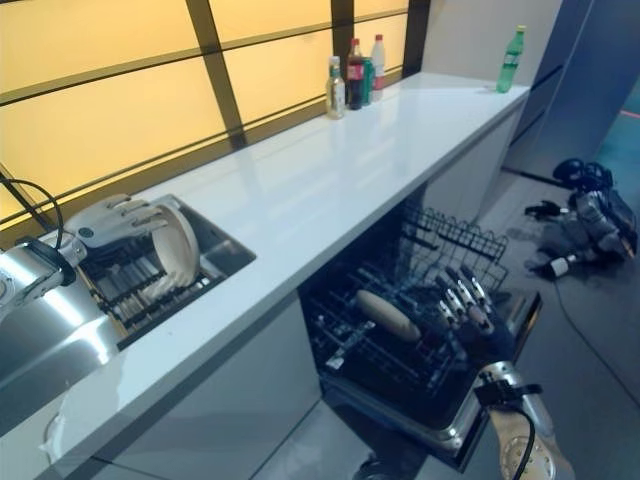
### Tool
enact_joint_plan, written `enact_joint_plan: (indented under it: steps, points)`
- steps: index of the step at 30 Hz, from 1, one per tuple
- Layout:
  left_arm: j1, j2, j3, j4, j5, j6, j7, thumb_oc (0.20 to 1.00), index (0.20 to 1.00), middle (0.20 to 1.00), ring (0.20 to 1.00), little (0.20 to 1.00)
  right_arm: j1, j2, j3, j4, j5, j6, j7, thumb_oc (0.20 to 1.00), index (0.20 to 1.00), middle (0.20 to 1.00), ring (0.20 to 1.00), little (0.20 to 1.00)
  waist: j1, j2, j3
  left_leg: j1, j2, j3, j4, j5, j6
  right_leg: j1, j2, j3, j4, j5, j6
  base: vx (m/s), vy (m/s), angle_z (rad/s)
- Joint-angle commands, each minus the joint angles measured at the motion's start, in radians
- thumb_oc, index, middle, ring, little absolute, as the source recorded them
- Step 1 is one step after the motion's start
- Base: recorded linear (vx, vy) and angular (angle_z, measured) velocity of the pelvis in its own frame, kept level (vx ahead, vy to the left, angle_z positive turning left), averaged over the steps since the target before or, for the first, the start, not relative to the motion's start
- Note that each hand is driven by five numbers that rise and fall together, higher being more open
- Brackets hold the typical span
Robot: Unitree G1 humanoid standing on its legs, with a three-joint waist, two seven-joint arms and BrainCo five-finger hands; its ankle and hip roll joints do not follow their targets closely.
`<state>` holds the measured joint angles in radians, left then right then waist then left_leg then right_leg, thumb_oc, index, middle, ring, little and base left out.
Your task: Pick up plates and place into dishwasher.
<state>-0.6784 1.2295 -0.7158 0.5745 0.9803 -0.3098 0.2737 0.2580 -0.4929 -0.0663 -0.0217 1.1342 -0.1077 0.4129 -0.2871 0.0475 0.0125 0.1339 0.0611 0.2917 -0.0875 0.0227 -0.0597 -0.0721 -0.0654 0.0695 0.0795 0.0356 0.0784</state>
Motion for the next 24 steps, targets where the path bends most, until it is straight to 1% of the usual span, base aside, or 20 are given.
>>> enact_joint_plan:
  steps: [1,9,12,16,18,20,22,24]
  points:
    - [0.005,-0.010,0.131,0.038,-0.001,0.076,0.056,1.000,1.000,1.000,1.000,1.000,-0.027,-0.043,-0.026,-0.061,0.045,-0.022,0.041,1.000,1.000,1.000,1.000,1.000,-0.022,-0.012,0.014,-0.062,-0.019,-0.046,0.076,-0.034,0.076,0.006,0.048,-0.020,0.034,-0.021,0.013,0.00,0.000,0.00]
    - [0.020,-0.016,0.139,0.052,0.037,0.091,0.124,1.000,1.000,1.000,1.000,1.000,-0.019,-0.061,-0.021,-0.061,0.057,-0.018,0.045,1.000,1.000,1.000,1.000,1.000,-0.026,-0.006,0.031,-0.077,-0.007,-0.050,0.089,-0.024,0.061,0.006,0.049,-0.032,0.038,-0.035,0.005,0.02,0.002,0.00]
    - [0.014,-0.021,0.131,0.075,0.051,0.115,0.156,1.000,1.000,1.000,1.000,1.000,-0.011,-0.076,-0.021,-0.053,0.070,-0.027,0.059,1.000,1.000,1.000,1.000,1.000,-0.031,-0.004,0.038,-0.083,-0.003,-0.049,0.094,-0.022,0.058,0.000,0.049,-0.033,0.043,-0.037,0.003,0.01,0.003,0.00]
    - [0.008,-0.025,0.134,0.087,0.061,0.141,0.218,1.000,1.000,1.000,1.000,1.000,-0.007,-0.077,-0.031,-0.056,0.072,-0.016,0.067,1.000,1.000,1.000,1.000,1.000,-0.036,-0.003,0.046,-0.092,-0.002,-0.052,0.101,-0.019,0.054,-0.006,0.048,-0.029,0.048,-0.038,0.003,0.00,0.000,0.00]
    - [0.008,-0.032,0.141,0.097,0.054,0.134,0.265,1.000,1.000,1.000,1.000,1.000,0.001,-0.078,-0.034,-0.051,0.073,-0.016,0.076,1.000,1.000,1.000,1.000,1.000,-0.039,-0.004,0.048,-0.096,-0.001,-0.052,0.107,-0.019,0.053,-0.007,0.047,-0.028,0.051,-0.040,0.002,0.02,0.001,0.00]
    - [0.018,-0.034,0.155,0.091,0.041,0.108,0.320,1.000,1.000,1.000,1.000,1.000,0.015,-0.078,-0.042,-0.044,0.079,-0.015,0.092,1.000,1.000,1.000,1.000,1.000,-0.040,-0.005,0.050,-0.097,0.001,-0.054,0.112,-0.020,0.051,-0.008,0.046,-0.028,0.054,-0.042,0.002,0.04,-0.006,0.01]
    - [0.035,-0.022,0.179,0.059,0.028,0.068,0.364,1.000,1.000,1.000,1.000,1.000,0.026,-0.075,-0.052,-0.040,0.085,-0.010,0.102,1.000,1.000,1.000,1.000,1.000,-0.038,-0.006,0.048,-0.097,0.000,-0.058,0.116,-0.021,0.050,-0.005,0.047,-0.026,0.055,-0.044,0.001,0.04,-0.013,0.03]
    - [0.053,-0.013,0.199,0.036,-0.013,0.057,0.385,1.000,1.000,1.000,1.000,1.000,0.036,-0.072,-0.060,-0.039,0.088,-0.001,0.106,1.000,1.000,1.000,1.000,1.000,-0.037,-0.006,0.047,-0.095,0.002,-0.059,0.118,-0.021,0.049,-0.003,0.045,-0.028,0.057,-0.046,0.001,0.05,-0.012,0.02]
